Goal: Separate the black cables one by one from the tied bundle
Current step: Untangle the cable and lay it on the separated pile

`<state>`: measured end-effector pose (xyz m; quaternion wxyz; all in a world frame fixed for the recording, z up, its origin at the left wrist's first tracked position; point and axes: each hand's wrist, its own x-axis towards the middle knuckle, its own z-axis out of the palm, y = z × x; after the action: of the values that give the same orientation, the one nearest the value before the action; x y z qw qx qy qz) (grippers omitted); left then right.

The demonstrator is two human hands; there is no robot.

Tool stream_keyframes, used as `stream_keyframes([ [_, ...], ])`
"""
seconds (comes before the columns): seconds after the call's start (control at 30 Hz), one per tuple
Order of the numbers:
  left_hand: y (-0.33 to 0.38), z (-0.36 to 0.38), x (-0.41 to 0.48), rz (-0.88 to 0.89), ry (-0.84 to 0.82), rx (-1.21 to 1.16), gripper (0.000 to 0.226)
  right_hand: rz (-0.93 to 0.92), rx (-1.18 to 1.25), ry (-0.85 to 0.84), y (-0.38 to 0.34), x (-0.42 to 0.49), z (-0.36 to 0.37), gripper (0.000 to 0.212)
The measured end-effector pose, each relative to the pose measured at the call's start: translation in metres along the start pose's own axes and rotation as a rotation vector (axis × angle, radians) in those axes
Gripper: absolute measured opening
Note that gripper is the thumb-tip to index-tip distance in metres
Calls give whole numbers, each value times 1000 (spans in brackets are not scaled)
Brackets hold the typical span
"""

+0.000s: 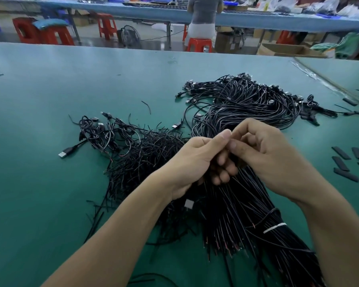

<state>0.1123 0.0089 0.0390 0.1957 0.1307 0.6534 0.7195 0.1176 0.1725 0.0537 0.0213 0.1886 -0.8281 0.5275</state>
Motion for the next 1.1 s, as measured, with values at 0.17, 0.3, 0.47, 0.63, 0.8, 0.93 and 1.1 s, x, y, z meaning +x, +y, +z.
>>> stream_keyframes([
  [0.17,1,5,3,141,222,301,53,-57,-197,153,-1,0,0,5],
  [0.3,9,1,0,249,382,616,47,-77,-154,150,-9,1,8,3],
  [0.47,13,2,-8,200,100,121,42,-169,9,166,-20,0,16,12],
  [0.63,12,-6,-10,83,-130,-117,45,-213,127,222,-24,-1,11,11],
  [0.8,12,-8,-7,150,-53,216,33,-215,47,258,-17,2,8,10],
  [0.93,11,-8,-5,27,30,218,86,-122,2,306,-8,2,15,7],
  [1.1,5,-17,1,-3,241,153,64,-110,-225,346,-10,1,24,17],
])
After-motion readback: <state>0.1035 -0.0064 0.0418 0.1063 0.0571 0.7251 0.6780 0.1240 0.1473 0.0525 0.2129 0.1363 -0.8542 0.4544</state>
